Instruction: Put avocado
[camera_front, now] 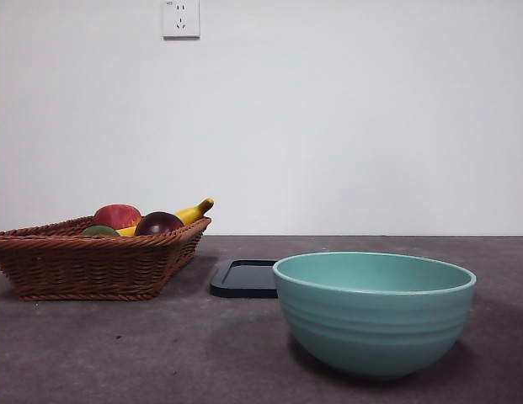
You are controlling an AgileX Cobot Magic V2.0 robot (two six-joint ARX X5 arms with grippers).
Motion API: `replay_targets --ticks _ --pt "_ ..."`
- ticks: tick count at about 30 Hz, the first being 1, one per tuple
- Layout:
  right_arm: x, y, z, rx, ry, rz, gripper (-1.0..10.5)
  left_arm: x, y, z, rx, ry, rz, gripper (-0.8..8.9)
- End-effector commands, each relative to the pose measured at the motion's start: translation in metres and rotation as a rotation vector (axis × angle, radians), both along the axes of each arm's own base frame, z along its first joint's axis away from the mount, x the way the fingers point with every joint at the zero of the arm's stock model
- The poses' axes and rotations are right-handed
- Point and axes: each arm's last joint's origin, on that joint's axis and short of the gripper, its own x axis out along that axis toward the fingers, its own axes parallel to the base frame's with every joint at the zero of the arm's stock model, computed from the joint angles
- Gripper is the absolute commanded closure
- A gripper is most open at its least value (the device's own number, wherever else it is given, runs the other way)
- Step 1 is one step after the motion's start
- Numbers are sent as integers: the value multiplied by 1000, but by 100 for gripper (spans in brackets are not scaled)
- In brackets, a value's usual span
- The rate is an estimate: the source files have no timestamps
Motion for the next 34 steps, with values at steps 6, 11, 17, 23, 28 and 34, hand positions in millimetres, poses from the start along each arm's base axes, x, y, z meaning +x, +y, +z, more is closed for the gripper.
replay_targets --ticks 6,11,17,23,28,34 --pt "-5 1 31 213 -78 5 935 4 1 23 -189 -37 46 797" --pt "-6 3 53 242 15 79 935 12 -2 50 -196 15 12 797" --pt "2 5 95 221 89 138 935 34 -11 102 -196 112 -91 797" --pt "24 10 133 156 180 278 935 67 -27 148 -149 200 -273 798" --pt "48 21 154 86 281 468 935 89 -45 173 -130 273 -451 798" --pt "73 46 169 -27 405 655 935 106 -70 180 -106 414 -644 798"
